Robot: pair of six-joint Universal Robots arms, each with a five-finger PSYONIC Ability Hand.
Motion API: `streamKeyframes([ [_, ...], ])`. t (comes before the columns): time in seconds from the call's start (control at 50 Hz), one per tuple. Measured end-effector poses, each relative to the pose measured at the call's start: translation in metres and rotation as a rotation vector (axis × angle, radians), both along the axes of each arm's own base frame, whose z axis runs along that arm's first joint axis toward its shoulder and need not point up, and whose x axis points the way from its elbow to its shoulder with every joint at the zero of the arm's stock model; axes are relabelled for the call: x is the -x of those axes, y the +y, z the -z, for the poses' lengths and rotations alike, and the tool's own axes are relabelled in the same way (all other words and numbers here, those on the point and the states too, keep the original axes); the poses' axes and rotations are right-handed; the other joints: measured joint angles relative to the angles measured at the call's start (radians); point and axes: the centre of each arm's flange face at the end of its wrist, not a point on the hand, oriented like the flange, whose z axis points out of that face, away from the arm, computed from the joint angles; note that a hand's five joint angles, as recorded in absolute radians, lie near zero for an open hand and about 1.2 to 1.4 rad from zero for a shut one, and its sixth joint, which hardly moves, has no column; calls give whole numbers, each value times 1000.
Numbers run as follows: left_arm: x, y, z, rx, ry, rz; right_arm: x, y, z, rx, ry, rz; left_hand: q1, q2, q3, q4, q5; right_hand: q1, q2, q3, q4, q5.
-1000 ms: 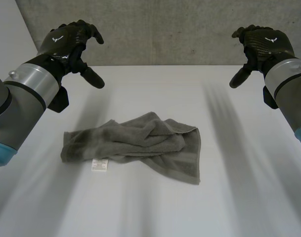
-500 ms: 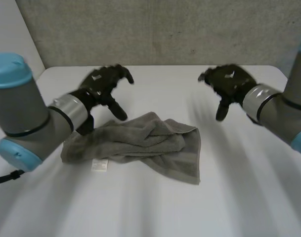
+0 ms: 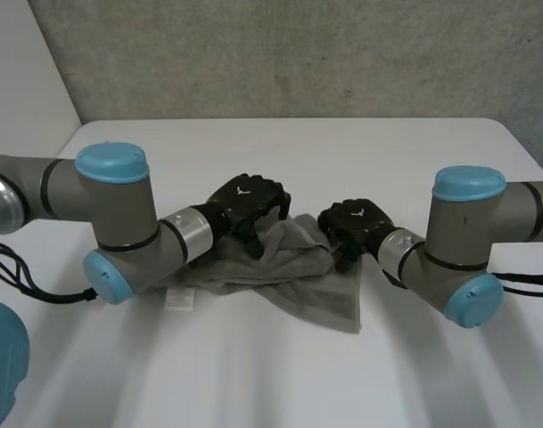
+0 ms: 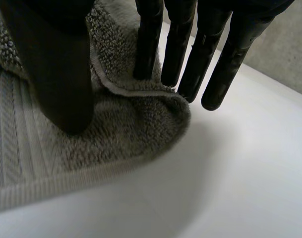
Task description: Fold the towel.
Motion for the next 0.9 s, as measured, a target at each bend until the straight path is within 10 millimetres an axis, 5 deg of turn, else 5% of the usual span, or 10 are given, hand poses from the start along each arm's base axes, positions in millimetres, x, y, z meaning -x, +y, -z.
streamKeyframes([
  [0.12, 3, 0, -2, -7, -1, 5, -9, 1, 0, 34, -23, -17, 360, 370, 363, 379, 365, 131, 133, 125, 128, 122],
  [0.34, 3, 0, -6, -4, 0, 3, -17, -2, 0, 73, -37, -44, 579, 602, 600, 618, 597, 658, 635, 648, 650, 659],
  [0.48, 7, -10, -14, 39, 17, -6, -25, -16, -19, 145, -77, -77, 685, 737, 737, 776, 717, 658, 635, 669, 668, 664],
  [0.6, 15, -45, -56, 215, 96, -78, -39, -50, -83, 362, -169, -75, 695, 760, 770, 813, 735, 658, 635, 670, 668, 664],
  [0.7, 13, -78, -135, 477, 240, -232, -41, -73, -171, 600, -296, -1, 695, 760, 772, 813, 737, 658, 635, 670, 668, 664],
  [0.76, 8, -83, -174, 585, 317, -289, -38, -75, -205, 660, -372, 39, 695, 760, 772, 814, 738, 649, 627, 660, 665, 661],
  [0.82, 4, -79, -198, 636, 359, -315, -37, -74, -217, 646, -420, 60, 695, 760, 772, 817, 738, 261, 238, 272, 269, 253],
  [0.9, 0, -71, -195, 586, 329, -319, -40, -72, -191, 519, -398, 63, 695, 760, 772, 816, 738, -258, -268, -257, -255, -285],
])
